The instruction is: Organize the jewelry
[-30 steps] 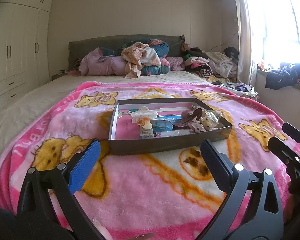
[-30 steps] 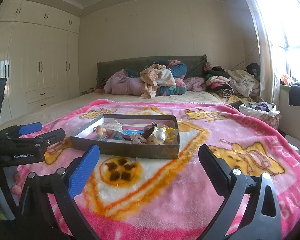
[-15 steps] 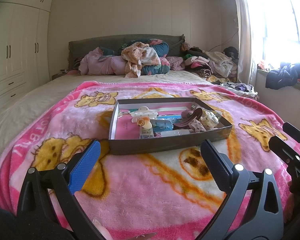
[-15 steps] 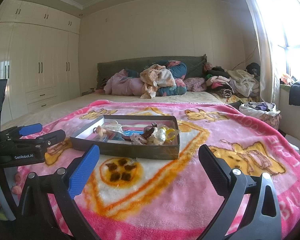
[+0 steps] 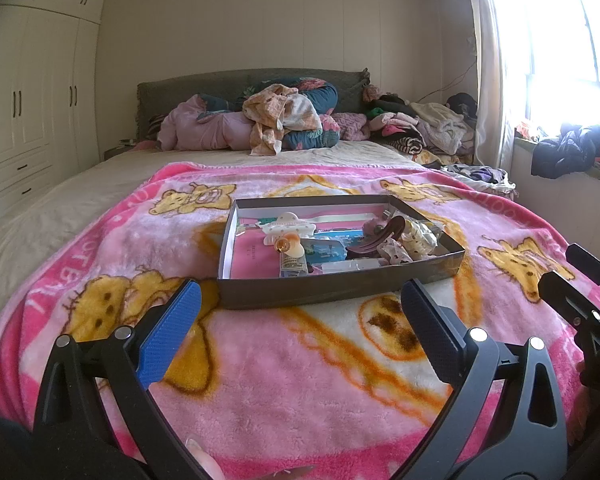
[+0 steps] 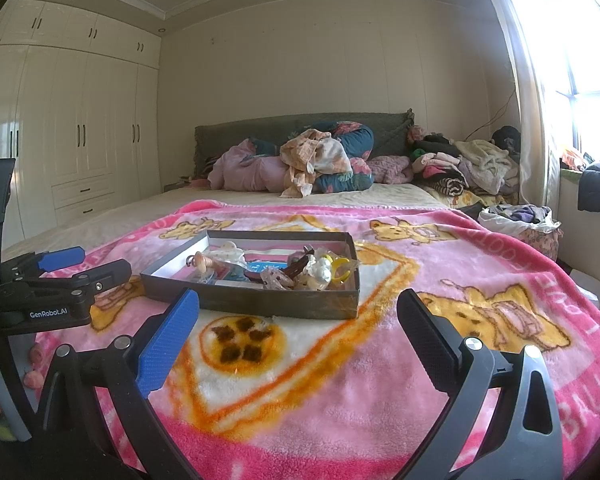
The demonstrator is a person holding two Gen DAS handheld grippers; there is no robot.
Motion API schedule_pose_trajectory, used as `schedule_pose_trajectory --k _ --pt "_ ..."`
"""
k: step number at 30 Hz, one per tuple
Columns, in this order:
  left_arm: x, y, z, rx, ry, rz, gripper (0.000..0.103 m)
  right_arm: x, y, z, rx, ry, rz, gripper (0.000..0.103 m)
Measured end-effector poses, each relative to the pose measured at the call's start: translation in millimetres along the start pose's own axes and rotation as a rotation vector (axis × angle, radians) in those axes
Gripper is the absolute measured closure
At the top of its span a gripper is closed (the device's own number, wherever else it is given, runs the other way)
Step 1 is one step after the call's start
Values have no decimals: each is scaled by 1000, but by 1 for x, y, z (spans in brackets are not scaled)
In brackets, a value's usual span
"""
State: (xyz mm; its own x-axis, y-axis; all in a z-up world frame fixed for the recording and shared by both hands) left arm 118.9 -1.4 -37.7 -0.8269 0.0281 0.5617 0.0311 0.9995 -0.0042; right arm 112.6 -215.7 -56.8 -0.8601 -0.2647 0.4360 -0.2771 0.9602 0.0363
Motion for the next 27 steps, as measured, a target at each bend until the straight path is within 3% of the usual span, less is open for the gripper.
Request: schedule_pose_trajectory --k 13,19,27 --pt "-4 1 2 -4 15 -4 11 0 0 0 0 4 7 6" --pt "-12 1 4 -6 48 -62 11 1 -3 -5 -6 3 19 6" --pt "-25 24 -6 86 115 -24 11 -7 -28 -15 -67 48 50 6"
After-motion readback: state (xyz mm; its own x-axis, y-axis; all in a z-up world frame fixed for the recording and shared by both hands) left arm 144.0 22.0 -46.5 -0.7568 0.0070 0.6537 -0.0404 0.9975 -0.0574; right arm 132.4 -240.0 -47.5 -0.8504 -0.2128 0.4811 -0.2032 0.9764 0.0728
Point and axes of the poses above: each gripper's, at about its wrist camera, not at the fingertips, and x roughly against the way its jaws point, y to its left, z to its underside, the point moved 2 cm from there along -x, roughly the way its jaws point, and after that the axes turned 10 degrees about y, right-handed, at the moved point
